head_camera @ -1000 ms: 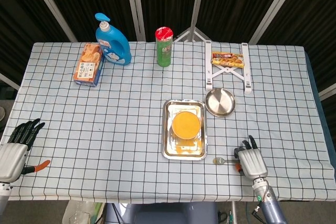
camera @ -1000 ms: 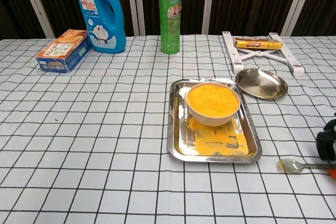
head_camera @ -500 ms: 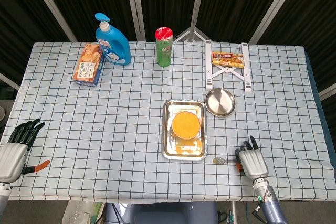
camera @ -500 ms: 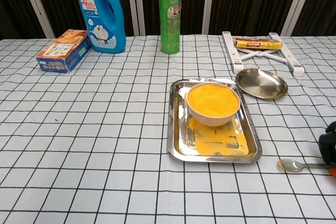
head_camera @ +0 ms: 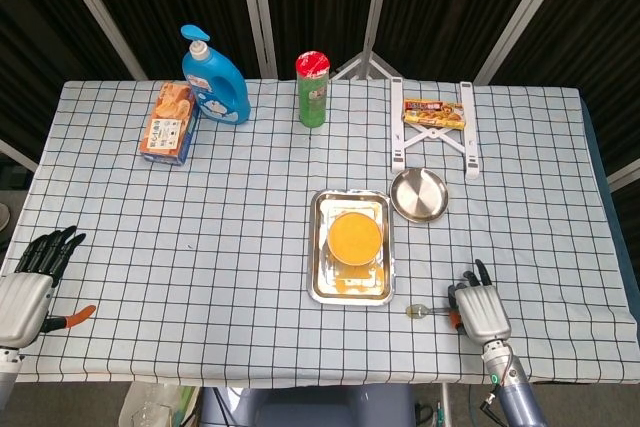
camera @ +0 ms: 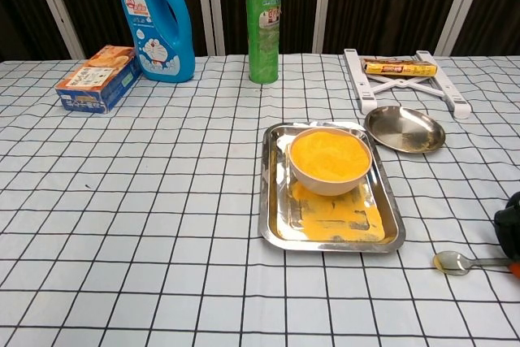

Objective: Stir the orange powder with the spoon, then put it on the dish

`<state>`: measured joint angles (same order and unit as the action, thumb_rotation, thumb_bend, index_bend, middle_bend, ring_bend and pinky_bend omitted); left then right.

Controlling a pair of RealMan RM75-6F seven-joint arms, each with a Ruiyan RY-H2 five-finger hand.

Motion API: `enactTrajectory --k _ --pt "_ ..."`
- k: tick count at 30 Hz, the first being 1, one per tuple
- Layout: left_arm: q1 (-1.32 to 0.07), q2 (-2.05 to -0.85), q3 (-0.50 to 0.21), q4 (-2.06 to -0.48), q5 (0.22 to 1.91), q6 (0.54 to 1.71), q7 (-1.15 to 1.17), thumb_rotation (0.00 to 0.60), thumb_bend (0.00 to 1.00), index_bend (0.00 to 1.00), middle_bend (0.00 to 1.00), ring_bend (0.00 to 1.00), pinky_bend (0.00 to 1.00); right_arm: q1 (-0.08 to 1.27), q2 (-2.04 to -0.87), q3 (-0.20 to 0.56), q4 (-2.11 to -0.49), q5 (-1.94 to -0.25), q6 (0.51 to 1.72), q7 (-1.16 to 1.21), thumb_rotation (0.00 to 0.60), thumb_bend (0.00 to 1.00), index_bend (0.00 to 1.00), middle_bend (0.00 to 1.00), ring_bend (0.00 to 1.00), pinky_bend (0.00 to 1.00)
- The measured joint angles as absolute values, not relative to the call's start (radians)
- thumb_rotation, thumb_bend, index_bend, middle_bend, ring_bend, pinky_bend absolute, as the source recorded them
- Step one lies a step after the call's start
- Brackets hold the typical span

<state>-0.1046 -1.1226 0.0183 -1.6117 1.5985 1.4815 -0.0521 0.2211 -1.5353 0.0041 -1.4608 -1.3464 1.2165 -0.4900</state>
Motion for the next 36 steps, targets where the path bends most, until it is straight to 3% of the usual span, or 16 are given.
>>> enactTrajectory --k 10,20,36 --pt "-0.105 -1.123 0.018 -1.613 1.599 1.481 -0.050 0.600 0.00 0.00 0.00 0.00 0.00 0.246 -1.497 0.049 -1.530 -1.346 1.231 -0.513 0.600 0.43 0.61 0.55 0.24 0.00" --pt "-0.105 -1.120 0.019 -1.614 1.601 1.482 -0.054 0.600 0.00 0.00 0.00 0.00 0.00 0.333 -1.464 0.167 -1.666 -1.276 1.219 -0.641 0.600 0.43 0.61 0.55 0.24 0.00" --pt "-0.109 -1.109 0.025 -1.614 1.600 1.468 -0.089 0.600 0.00 0.00 0.00 0.00 0.00 0.544 -1.606 0.308 -1.688 -0.968 1.182 -0.964 0.600 0.43 0.61 0.55 0.24 0.00"
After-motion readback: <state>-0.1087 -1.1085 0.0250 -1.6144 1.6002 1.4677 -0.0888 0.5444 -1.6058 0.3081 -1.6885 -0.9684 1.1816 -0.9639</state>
